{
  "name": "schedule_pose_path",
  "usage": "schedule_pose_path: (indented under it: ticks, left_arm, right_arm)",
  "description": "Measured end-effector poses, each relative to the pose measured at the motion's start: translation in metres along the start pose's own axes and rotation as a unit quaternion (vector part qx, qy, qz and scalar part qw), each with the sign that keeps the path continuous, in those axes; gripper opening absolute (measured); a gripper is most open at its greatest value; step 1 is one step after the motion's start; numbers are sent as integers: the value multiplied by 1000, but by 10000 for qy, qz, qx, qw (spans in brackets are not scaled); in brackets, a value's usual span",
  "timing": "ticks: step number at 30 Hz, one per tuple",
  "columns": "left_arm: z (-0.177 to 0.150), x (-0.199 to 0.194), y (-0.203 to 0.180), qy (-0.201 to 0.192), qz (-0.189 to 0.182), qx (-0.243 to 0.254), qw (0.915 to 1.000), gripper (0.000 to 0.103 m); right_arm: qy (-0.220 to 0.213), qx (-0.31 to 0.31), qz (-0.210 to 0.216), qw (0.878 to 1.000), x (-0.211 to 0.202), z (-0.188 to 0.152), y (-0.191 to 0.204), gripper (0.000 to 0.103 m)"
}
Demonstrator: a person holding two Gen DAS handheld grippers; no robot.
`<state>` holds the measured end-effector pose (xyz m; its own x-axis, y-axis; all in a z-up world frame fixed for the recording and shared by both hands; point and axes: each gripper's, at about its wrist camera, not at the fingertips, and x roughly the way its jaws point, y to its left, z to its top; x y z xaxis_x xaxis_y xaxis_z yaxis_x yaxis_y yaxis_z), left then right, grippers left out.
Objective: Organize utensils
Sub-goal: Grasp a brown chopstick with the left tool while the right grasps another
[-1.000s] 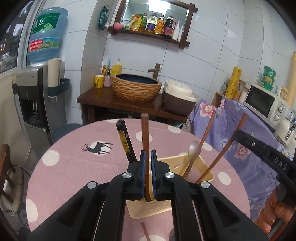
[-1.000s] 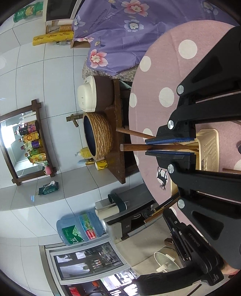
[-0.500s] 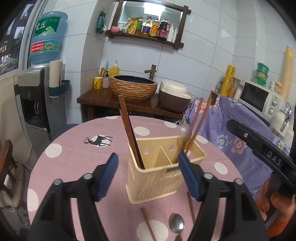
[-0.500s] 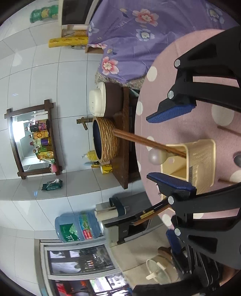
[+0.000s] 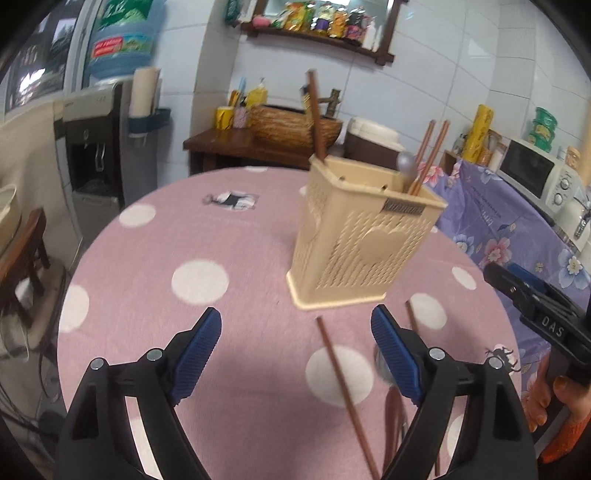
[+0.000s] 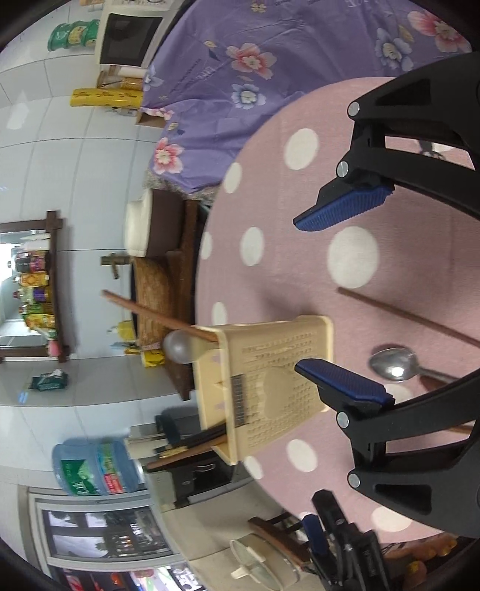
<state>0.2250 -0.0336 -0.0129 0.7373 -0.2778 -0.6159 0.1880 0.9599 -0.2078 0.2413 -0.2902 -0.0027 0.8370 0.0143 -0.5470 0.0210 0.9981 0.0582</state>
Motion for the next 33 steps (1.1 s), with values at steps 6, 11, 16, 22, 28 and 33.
schedule_pose_path:
  ticks: [6,11,16,22,28,33]
  left_arm:
    - [-30,14,9,449,-30,-196,9988,72]
    - [-41,23,-7,700,-193,-37,9974,60]
    - [-45,40,-24,943,-259,196,9950,50]
    - [-44,64,-32,1218,-178,348,9918,42]
    - [-34,83,-40,1325,-31,497,9899,29]
    - [-25,97,-46,1359,150,605,9888,15]
  right_arm:
    - [465,44,-147,9988,12,-43,-5,74]
    - [744,223,-249,9967,18,-64,-12,74]
    - [828,228,-285,9959,18,-72,-15,74]
    - [882,202,-265,9955,17,-76,-15,74]
    - [953,219,-248,9949,21,-79,-15,74]
    - [956,159,-243,9950,22,-76,-11,74]
